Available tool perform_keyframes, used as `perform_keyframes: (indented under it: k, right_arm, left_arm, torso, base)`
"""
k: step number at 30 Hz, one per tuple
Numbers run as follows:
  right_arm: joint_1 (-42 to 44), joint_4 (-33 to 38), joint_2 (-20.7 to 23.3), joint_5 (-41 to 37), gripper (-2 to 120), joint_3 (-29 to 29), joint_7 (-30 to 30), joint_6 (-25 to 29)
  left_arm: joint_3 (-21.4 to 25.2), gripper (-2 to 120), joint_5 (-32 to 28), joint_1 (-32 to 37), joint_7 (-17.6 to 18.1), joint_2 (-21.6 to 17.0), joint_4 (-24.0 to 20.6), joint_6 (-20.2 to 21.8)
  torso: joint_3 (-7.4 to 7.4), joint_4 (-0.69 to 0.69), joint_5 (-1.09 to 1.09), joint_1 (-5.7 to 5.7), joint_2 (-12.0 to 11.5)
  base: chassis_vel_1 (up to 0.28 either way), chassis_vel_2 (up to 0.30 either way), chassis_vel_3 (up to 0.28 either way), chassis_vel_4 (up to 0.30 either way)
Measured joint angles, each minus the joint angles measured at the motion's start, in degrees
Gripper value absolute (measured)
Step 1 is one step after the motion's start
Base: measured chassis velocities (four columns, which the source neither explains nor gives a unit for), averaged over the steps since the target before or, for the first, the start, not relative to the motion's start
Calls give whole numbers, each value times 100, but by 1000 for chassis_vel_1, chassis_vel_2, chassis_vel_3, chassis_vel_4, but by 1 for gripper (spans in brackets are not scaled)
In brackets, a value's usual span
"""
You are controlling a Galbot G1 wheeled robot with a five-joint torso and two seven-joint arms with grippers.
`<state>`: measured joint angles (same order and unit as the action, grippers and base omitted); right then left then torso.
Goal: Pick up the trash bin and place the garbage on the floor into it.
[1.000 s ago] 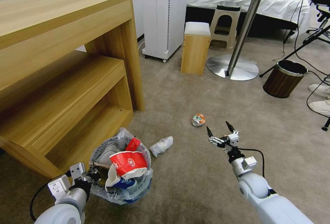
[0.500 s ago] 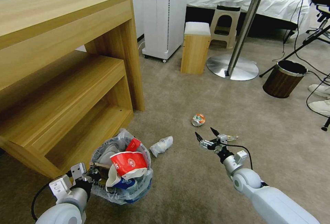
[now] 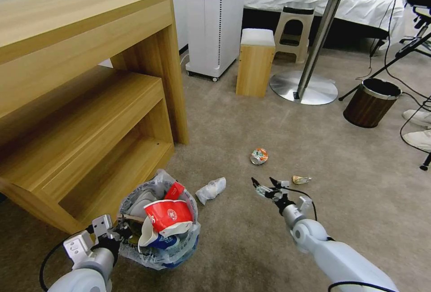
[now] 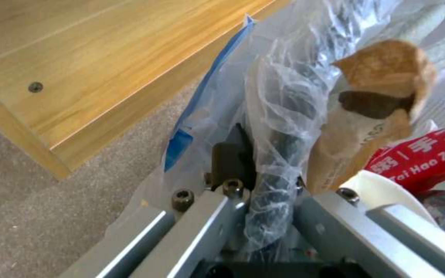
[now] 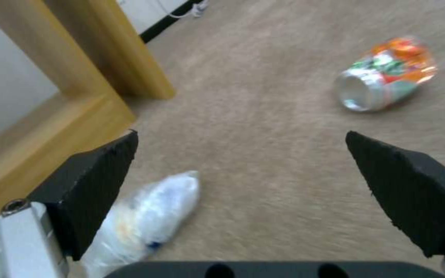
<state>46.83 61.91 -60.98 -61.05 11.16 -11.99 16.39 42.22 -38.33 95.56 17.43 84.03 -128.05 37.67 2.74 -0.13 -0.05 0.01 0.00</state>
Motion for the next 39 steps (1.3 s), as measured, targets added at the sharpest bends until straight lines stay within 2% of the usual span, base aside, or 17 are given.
perform_keyframes:
  k: [2,4,6,10,26,30,33,35,38,39]
  right_arm:
    - [-252,-321,-362,-98,100,137,-121,-19]
    - [-325,-423,-482,-117,100,169,-164,-20]
    - [-554,-736,-878,-201,100,234,-338,-25]
    - [-644,-964,-1143,-248,97,263,-465,-55]
    - [-607,-1666,-1493,-223,92,-99,-651,-72]
    - [-650,-1890,-1576,-246,91,-163,-836,-131]
    - [-776,-2223,-1712,-324,91,-193,-1252,-158]
    - [-780,-2234,-1717,-327,91,-194,-1265,-158]
    - [-876,-2501,-1838,-341,83,-214,-1532,-163]
    - [-887,-2533,-1861,-327,86,-225,-1533,-170]
  left_arm:
    - [10,0,9,16,0,21,0,-2]
    - [13,0,9,20,0,28,0,-3]
    - [24,0,9,27,0,49,-24,-6]
    - [48,0,1,49,1,67,-73,-9]
    - [45,0,-14,62,7,91,-100,-42]
    - [42,0,-20,70,7,84,-101,-43]
    - [41,0,-22,75,6,90,-103,-54]
    - [41,0,-22,76,5,90,-104,-55]
    - [43,0,-23,95,2,103,-117,-60]
    - [48,0,-23,98,2,105,-122,-62]
  torso:
    - [0,0,-2,0,0]
    - [0,0,0,0,0]
    - [0,3,-1,0,0]
    - [0,2,-1,0,0]
    - [0,0,0,0,0]
    - [0,0,0,0,0]
    - [0,1,0,0,0]
    - [-1,1,0,0,0]
    - [0,1,1,0,0]
    - [0,1,0,0,0]
  base:
    - [0,0,0,0]
    - [0,0,0,0]
    - [0,0,0,0]
    - [0,0,0,0]
    - [0,0,0,0]
    - [0,0,0,0]
    - [0,0,0,0]
    - [0,0,0,0]
    - [0,0,0,0]
    - [0,0,0,0]
